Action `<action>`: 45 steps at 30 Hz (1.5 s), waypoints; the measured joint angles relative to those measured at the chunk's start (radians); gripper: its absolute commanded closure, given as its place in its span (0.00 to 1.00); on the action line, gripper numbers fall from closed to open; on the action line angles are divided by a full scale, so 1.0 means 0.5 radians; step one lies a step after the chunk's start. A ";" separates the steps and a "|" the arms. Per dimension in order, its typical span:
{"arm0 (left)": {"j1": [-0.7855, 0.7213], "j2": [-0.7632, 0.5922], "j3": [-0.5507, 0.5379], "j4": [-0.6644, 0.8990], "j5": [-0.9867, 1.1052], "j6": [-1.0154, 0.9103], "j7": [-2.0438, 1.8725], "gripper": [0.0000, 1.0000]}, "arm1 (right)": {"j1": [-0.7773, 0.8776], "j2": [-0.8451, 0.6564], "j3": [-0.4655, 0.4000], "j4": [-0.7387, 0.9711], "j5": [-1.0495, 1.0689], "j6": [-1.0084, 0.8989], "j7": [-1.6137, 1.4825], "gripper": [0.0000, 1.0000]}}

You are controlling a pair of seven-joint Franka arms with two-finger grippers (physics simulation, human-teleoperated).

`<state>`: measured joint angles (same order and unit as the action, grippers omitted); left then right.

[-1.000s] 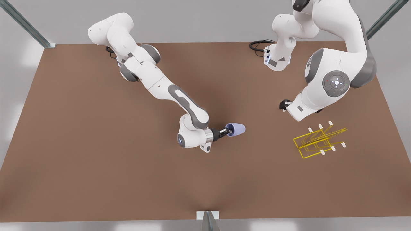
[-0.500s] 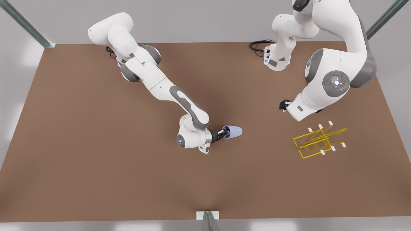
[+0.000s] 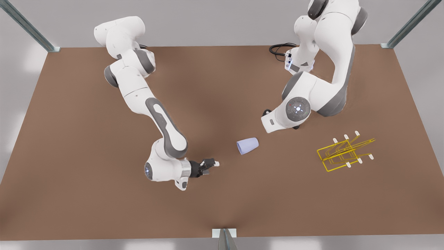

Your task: Place the cup on the cup holder

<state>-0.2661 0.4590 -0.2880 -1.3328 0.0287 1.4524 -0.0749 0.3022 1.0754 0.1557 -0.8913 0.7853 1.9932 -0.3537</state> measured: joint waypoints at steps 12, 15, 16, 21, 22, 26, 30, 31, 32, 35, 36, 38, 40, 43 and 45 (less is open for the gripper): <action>-0.114 0.416 -0.141 -0.220 0.293 0.597 0.629 0.00 | -0.758 -1.507 -0.039 -1.020 -1.585 -0.687 0.125 0.00; -0.112 0.415 -0.141 -0.254 0.367 0.728 0.774 0.00 | -0.844 -1.487 -0.047 -0.931 -1.716 -0.789 0.221 0.00; -0.112 0.416 -0.141 -0.262 0.378 0.771 0.816 0.00 | -0.872 -1.479 -0.048 -0.922 -1.751 -0.817 0.249 0.00; -0.106 0.411 -0.137 -0.398 0.349 1.014 0.987 0.00 | -0.910 -1.470 -0.048 -0.905 -1.839 -0.901 0.372 0.00; -0.104 0.411 -0.135 -0.422 0.344 1.056 1.016 0.00 | -0.909 -1.470 -0.048 -0.904 -1.847 -0.911 0.393 0.00; -0.068 0.421 -0.132 -0.500 0.334 1.200 1.115 0.00 | -0.912 -1.384 -0.048 -0.884 -1.866 -0.933 0.467 0.00; -0.066 0.431 -0.132 -0.545 0.330 1.303 1.175 0.00 | -0.915 -1.376 -0.048 -0.879 -1.871 -0.945 0.524 0.00; -0.066 0.433 -0.132 -0.550 0.329 1.321 1.182 0.00 | -0.922 -1.376 -0.048 -0.878 -1.871 -0.947 0.536 0.00; -0.066 0.437 -0.132 -0.557 0.329 1.337 1.184 0.00 | -0.946 -1.375 -0.046 -0.877 -1.870 -0.949 0.548 0.00; -0.046 0.461 -0.132 -0.565 0.328 1.370 1.177 0.00 | -0.954 -1.375 -0.040 -0.877 -1.861 -0.952 0.581 0.00; -0.039 0.481 -0.132 -0.565 0.327 1.378 1.174 0.00 | -0.952 -1.375 -0.038 -0.877 -1.859 -0.953 0.590 0.00; -0.034 0.510 -0.132 -0.566 0.326 1.390 1.162 0.00 | -0.952 -1.374 -0.036 -0.876 -1.858 -0.955 0.608 0.00; -0.033 0.530 -0.132 -0.566 0.325 1.399 1.148 0.00 | -0.961 -1.375 -0.036 -0.875 -1.859 -0.956 0.624 0.00; -0.032 0.564 -0.132 -0.566 0.325 1.412 1.130 0.00 | -0.957 -1.376 -0.035 -0.875 -1.855 -0.959 0.644 0.00; -0.026 0.596 -0.132 -0.566 0.324 1.430 1.119 0.00 | -0.954 -1.380 -0.035 -0.875 -1.853 -0.962 0.656 0.00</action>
<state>-0.2789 0.7570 -0.3542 -1.6157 0.1909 2.1673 0.4847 -0.1750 0.3853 0.1382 -1.3289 -0.1413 1.5122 -0.0258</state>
